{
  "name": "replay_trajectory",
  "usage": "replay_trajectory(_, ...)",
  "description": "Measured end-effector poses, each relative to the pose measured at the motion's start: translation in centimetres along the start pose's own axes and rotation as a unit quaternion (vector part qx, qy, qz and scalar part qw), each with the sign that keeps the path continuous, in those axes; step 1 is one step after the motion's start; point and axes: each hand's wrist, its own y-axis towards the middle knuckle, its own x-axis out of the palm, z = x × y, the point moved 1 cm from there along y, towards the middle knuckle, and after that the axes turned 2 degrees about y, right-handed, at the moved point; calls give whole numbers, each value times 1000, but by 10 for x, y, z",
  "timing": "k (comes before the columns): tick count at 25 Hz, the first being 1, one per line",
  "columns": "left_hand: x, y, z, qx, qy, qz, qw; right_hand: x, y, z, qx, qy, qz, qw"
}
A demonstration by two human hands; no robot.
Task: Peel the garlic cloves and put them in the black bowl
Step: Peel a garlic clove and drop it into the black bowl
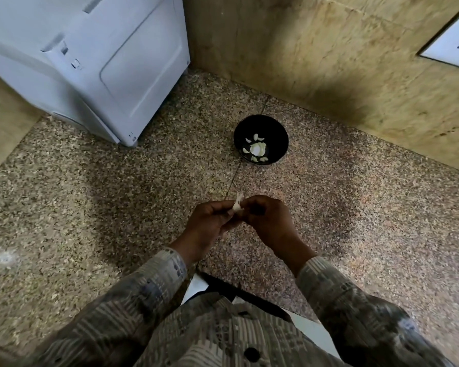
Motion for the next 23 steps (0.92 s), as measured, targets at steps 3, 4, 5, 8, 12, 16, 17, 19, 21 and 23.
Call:
replay_trajectory(3,3,-2,-4,18,25,18,999,-2,-2,7,5,19,3,1000)
replay_trajectory(4,4,-3,-4,26,35,21,999,-2,-2,11,5,30,4,1000)
replay_trajectory(5,4,-2,-6,34,47,25,998,-3,-3,14,5,44,2,999)
replay_trajectory(8,3,0,-6,61,122,44,990,-5,-8,15,9,105,-7,994)
replay_trajectory(12,2,3,-5,101,264,53,958,-8,-11,17,23,210,-25,977)
replay_trajectory(16,3,6,-4,30,146,41,988,-9,-5,23,42,289,-72,954)
replay_trajectory(17,3,7,-4,6,101,30,994,-8,-3,24,44,305,-87,947)
replay_trajectory(19,3,7,-4,-44,-13,20,999,-6,0,24,65,335,-92,935)
replay_trajectory(21,-4,7,-8,-74,-99,54,991,2,8,27,103,299,-56,947)
replay_trajectory(23,-16,5,-17,-92,-99,108,985,16,25,33,128,158,-9,979)
